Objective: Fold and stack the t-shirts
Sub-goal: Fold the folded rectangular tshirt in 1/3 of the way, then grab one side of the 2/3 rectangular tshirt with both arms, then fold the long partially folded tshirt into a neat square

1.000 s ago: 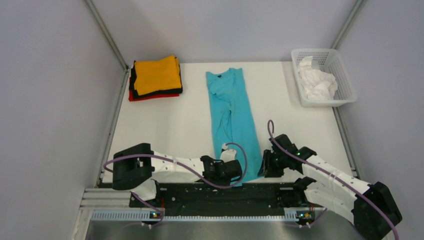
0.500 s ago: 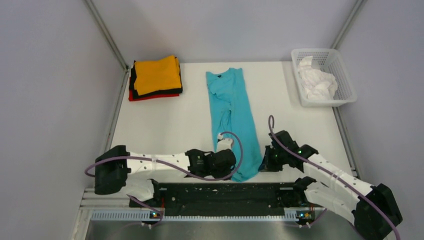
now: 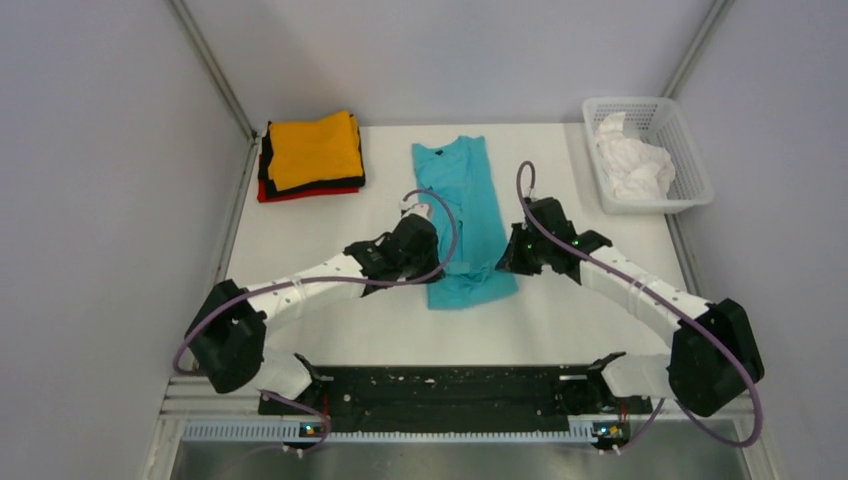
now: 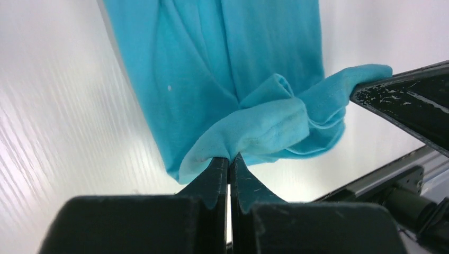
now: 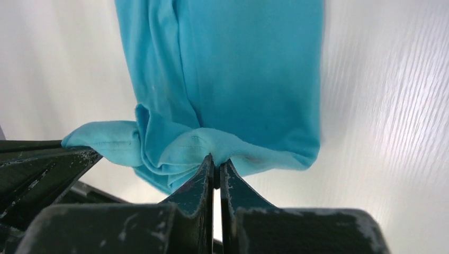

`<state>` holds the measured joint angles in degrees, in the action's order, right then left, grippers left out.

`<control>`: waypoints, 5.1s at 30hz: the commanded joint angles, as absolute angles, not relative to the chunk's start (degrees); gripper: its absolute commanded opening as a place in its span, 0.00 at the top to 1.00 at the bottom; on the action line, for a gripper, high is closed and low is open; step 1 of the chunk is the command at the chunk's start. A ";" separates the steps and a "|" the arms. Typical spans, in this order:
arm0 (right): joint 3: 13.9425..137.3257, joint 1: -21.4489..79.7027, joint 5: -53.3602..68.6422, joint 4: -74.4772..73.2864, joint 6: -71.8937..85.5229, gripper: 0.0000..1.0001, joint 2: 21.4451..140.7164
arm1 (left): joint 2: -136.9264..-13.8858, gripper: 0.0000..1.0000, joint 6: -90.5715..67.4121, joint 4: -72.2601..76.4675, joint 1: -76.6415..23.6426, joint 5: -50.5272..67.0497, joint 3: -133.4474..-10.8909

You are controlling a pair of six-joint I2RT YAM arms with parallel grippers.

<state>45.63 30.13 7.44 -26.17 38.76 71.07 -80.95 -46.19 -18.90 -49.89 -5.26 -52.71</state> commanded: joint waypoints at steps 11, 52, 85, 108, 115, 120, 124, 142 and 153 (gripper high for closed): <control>66.49 24.35 2.45 -18.36 34.78 1.00 89.81 | -95.24 1.00 -34.51 -17.20 -31.72 6.86 -71.46; 55.56 20.53 6.24 -17.55 30.66 0.02 89.08 | -90.65 0.01 -37.94 -18.30 -28.36 11.72 -61.34; 44.51 20.52 6.28 -11.97 31.54 0.66 88.52 | -98.33 0.60 -49.39 -13.19 -37.09 1.56 -52.91; 34.47 22.34 19.47 -22.59 29.32 1.00 76.00 | -80.92 1.00 -53.88 -21.66 -48.16 -7.28 -39.73; 33.24 29.13 25.89 -31.37 34.68 1.00 62.76 | -65.00 1.00 -57.79 -23.97 -53.45 -0.48 -34.75; 42.10 29.18 23.52 -35.71 35.23 1.00 60.18 | -59.00 1.00 -55.18 -24.37 -53.46 1.90 -37.43; 51.08 28.05 21.94 -37.60 33.35 1.00 63.66 | -57.54 1.00 -49.44 -23.26 -50.18 2.17 -41.75; 70.57 18.82 23.26 -19.82 36.15 1.00 81.32 | -78.86 1.00 -36.99 -11.00 -23.09 22.33 -60.59; 77.74 16.50 22.51 -16.04 37.63 1.00 89.89 | -91.12 1.00 -36.75 -6.90 -13.73 33.94 -69.72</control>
